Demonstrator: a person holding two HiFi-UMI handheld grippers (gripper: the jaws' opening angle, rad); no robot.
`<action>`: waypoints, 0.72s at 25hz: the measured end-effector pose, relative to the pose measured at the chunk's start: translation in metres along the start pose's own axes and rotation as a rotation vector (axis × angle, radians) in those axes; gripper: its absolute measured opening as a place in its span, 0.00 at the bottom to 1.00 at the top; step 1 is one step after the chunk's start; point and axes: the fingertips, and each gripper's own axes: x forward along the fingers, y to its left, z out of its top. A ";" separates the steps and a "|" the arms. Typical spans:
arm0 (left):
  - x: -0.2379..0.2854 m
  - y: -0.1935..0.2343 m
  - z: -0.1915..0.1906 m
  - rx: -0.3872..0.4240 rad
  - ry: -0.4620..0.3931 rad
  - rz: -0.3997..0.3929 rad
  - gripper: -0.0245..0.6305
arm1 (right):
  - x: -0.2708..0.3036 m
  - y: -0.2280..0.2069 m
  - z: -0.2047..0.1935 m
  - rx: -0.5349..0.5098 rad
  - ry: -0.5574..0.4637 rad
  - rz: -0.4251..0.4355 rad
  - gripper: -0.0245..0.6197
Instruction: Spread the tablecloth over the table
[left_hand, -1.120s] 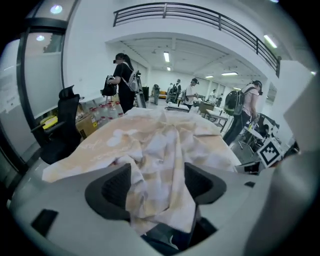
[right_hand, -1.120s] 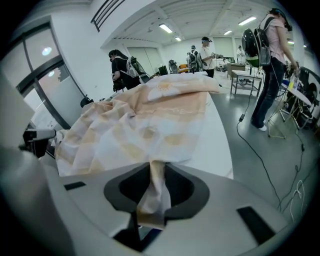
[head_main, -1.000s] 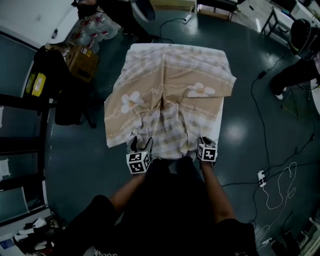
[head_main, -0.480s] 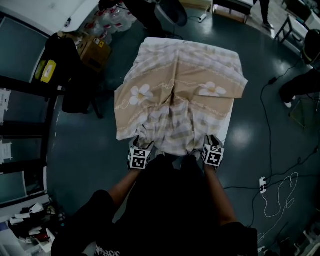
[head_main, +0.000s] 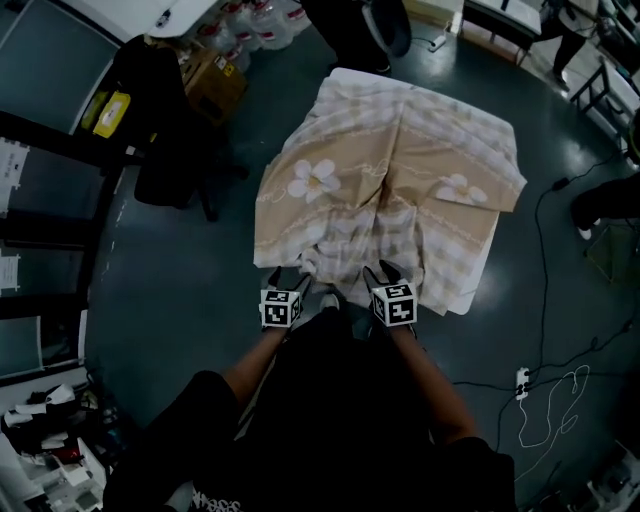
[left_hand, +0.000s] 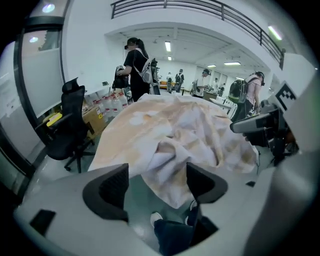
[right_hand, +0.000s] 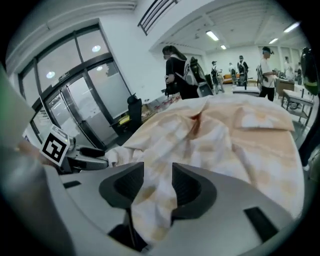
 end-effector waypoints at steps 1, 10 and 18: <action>0.009 0.008 0.001 0.024 0.012 -0.012 0.59 | 0.015 0.005 -0.006 0.017 0.025 0.002 0.33; 0.060 0.050 -0.006 0.317 0.139 -0.186 0.39 | 0.088 0.031 -0.027 0.201 0.075 -0.104 0.18; 0.042 0.145 -0.044 0.238 0.214 -0.169 0.33 | 0.073 0.048 -0.026 0.053 0.066 -0.153 0.17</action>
